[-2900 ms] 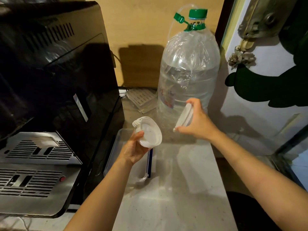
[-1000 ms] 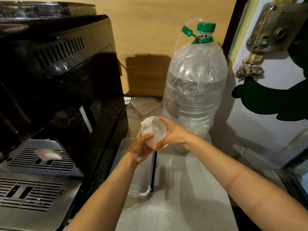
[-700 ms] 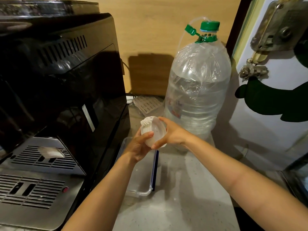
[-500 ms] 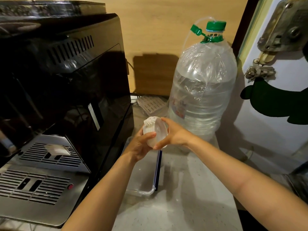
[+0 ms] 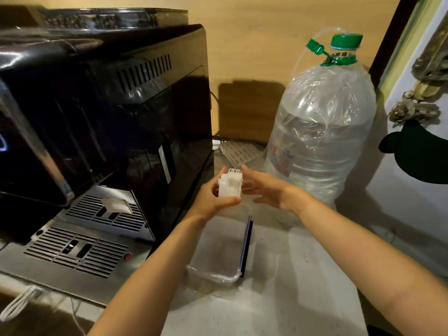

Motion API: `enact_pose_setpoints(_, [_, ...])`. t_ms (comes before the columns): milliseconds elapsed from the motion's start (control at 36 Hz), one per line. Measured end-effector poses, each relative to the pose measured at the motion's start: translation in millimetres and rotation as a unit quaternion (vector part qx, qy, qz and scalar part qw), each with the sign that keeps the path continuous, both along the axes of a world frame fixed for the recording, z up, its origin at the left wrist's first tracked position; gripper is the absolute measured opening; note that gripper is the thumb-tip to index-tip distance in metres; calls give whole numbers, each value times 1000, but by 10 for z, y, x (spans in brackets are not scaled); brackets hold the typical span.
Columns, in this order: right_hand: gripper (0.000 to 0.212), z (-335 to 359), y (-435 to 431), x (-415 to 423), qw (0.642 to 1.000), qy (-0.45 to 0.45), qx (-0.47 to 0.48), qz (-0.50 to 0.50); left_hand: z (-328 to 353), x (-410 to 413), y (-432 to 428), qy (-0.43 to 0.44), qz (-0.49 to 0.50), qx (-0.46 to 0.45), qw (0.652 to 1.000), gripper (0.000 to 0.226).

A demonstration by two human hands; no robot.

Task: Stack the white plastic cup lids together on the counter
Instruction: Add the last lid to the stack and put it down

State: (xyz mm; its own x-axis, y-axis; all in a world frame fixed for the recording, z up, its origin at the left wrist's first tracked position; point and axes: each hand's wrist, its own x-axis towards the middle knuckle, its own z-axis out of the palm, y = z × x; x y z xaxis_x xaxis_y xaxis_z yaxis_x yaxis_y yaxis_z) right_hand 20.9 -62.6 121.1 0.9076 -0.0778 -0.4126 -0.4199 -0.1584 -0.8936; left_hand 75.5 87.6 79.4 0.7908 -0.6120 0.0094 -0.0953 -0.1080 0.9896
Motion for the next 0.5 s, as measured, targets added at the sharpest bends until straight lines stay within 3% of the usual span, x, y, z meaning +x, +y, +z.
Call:
enact_pose_setpoints(56, [87,-17,-2,52,1000,-3,20,-2,26,-22,7,-52,-1,38,998,93])
enact_pose_setpoints(83, [85,-25,-1,72,1000,-5,25,0,25,-25,9,-74,0,60,995,95])
enact_pose_setpoints(250, [40,-182,2,194,999,-21,-13,36,-112,19,77,-228,10,247,942,107])
enact_pose_setpoints(333, [38,-280,41,218,997,-19,-48,49,-207,14,114,-277,-10,342,898,107])
enact_pose_setpoints(444, [20,-432,97,268,986,15,-149,68,-376,24,158,-303,-21,421,854,105])
enact_pose_setpoints(500, [28,-522,119,306,979,37,-184,83,-460,29,172,-316,-25,443,838,103])
